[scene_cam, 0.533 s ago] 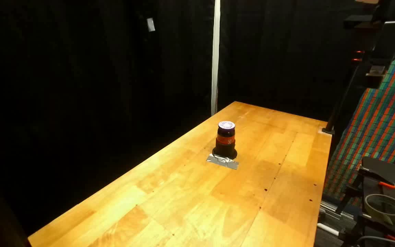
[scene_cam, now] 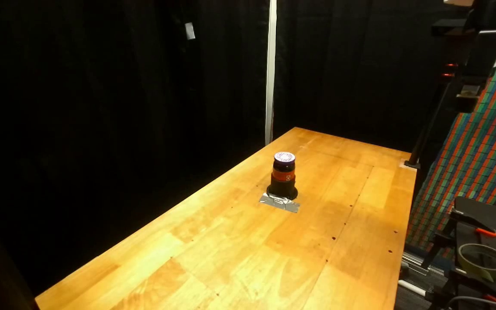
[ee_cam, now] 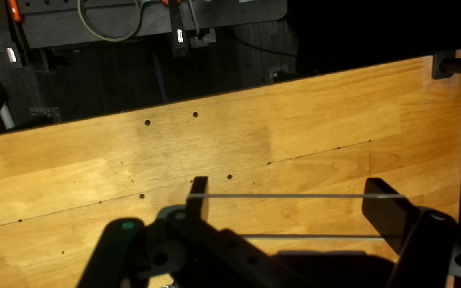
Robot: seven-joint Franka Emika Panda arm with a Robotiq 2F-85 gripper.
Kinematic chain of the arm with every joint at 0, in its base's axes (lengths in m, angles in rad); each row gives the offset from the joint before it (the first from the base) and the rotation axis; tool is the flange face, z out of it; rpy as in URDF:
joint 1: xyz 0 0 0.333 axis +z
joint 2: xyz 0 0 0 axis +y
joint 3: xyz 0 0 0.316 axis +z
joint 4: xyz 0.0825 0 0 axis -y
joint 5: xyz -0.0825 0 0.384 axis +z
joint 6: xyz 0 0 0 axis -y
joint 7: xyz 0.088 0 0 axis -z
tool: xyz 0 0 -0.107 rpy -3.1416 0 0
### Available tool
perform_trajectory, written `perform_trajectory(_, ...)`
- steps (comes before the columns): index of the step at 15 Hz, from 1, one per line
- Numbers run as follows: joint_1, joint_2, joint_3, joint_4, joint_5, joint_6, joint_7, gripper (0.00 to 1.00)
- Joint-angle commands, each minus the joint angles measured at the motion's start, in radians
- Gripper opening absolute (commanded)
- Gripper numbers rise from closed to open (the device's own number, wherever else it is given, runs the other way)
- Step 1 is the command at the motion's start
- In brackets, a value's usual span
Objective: Put the rubber band around the brown cup
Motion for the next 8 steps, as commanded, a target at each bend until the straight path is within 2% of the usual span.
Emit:
perform_trajectory(1, -0.048, 0.151, 0.015, 0.065, -0.055, 0.069, -0.027, 1.0)
perform_trajectory(6, -0.08, 0.45, -0.001, 0.244, -0.164, 0.194, -0.065, 1.0)
perform_trajectory(8, -0.086, 0.578, -0.006, 0.349, -0.217, 0.205, -0.077, 1.0)
